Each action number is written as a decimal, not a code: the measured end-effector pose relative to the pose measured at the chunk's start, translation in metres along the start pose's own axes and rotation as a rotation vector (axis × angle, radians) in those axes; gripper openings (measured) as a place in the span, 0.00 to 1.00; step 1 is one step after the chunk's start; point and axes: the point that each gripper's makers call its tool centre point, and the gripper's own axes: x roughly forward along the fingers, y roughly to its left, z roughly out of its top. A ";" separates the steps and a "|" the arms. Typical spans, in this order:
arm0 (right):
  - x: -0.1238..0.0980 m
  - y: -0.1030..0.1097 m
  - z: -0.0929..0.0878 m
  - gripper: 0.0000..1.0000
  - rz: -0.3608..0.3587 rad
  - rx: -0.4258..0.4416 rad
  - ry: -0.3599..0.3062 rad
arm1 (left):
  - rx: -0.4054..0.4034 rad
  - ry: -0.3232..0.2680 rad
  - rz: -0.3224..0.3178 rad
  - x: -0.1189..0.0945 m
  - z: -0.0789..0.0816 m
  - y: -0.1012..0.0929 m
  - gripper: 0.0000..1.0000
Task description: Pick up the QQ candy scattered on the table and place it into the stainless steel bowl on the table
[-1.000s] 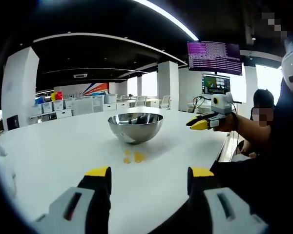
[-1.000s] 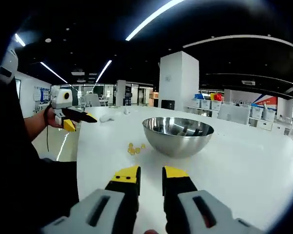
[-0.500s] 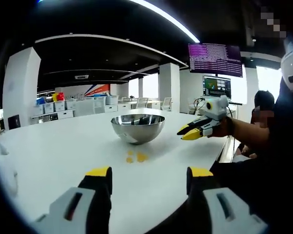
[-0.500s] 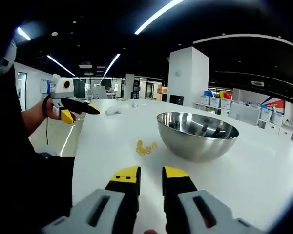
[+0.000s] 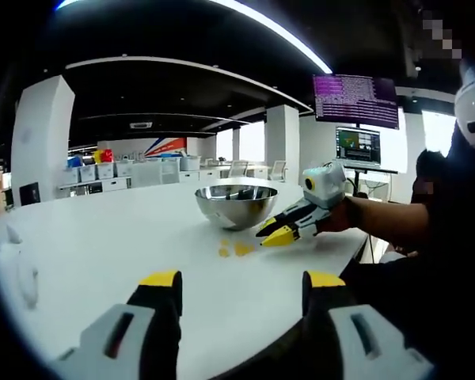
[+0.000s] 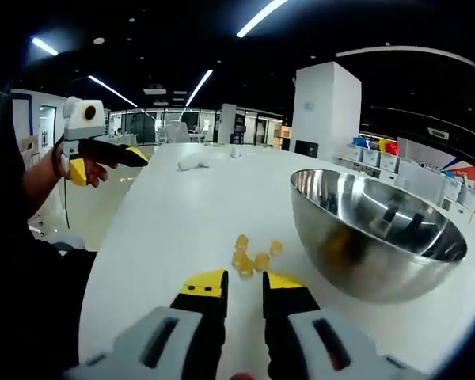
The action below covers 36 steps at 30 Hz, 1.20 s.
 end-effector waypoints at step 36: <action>0.004 -0.002 -0.002 0.09 -0.007 0.024 0.008 | 0.001 0.008 0.003 0.003 0.001 0.009 0.61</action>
